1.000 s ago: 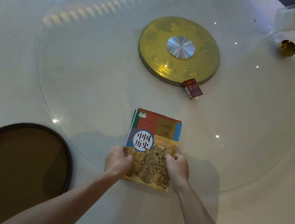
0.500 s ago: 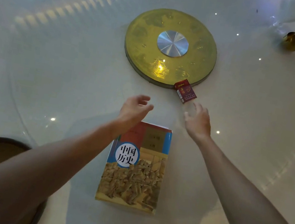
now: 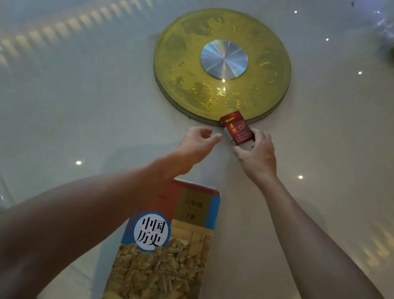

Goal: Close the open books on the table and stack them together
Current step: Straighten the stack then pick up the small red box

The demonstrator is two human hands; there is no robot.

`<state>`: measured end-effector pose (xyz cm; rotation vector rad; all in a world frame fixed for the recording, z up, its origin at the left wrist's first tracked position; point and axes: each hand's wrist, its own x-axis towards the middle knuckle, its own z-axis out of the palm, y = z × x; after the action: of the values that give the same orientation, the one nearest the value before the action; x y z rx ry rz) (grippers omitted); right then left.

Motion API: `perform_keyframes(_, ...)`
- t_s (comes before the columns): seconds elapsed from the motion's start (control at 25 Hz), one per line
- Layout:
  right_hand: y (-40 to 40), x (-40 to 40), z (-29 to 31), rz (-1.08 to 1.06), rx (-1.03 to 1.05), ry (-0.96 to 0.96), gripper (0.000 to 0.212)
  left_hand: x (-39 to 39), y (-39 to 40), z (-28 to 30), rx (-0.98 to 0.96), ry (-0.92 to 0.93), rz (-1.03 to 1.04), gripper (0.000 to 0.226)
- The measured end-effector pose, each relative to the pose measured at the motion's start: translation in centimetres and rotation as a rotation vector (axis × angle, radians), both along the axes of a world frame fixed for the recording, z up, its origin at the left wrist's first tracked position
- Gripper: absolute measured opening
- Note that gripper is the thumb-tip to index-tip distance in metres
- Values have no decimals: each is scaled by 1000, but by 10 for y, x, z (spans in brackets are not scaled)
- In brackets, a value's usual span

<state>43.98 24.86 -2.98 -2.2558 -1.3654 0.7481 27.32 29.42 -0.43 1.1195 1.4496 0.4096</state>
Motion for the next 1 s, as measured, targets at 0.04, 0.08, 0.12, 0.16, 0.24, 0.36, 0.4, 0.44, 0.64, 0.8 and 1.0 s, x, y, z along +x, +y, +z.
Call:
perform_keyframes(0.04, -4, -3, 4, 25, 15, 73, 57, 1, 2, -1, -11, -24, 43, 37)
perform_keyframes(0.08, -9, -7, 8, 56, 23, 135, 56, 1, 3, -2, -19, -43, 89, 27)
perform_keyframes(0.12, -15, -12, 12, 80, 27, 176, 55, 0, 3, -2, -18, -69, 131, 24)
perform_keyframes(0.16, -20, -17, 16, 89, 33, 196, 54, -2, 1, -2, -19, -92, 158, 26)
perform_keyframes(0.24, -28, -30, 26, 89, 36, 211, 51, -11, -6, 1, -33, -130, 202, 38)
perform_keyframes(0.36, -34, -58, 45, 80, 17, 276, 53, -37, -20, 14, -50, -213, 269, 36)
perform_keyframes(0.4, -36, -72, 53, 89, -3, 308, 55, -52, -25, 22, -39, -228, 291, 34)
perform_keyframes(0.44, -38, -84, 60, 105, -26, 345, 57, -66, -29, 29, -26, -235, 308, 32)
perform_keyframes(0.64, -57, -186, 89, 239, -95, 505, 41, -180, -65, 58, 50, -292, 449, 25)
perform_keyframes(0.8, -69, -284, 80, 324, -131, 437, 26, -278, -116, 59, 94, -204, 599, 22)
perform_keyframes(1.0, -108, -398, 60, 426, -268, 442, 27, -390, -187, 33, 81, -70, 792, 25)
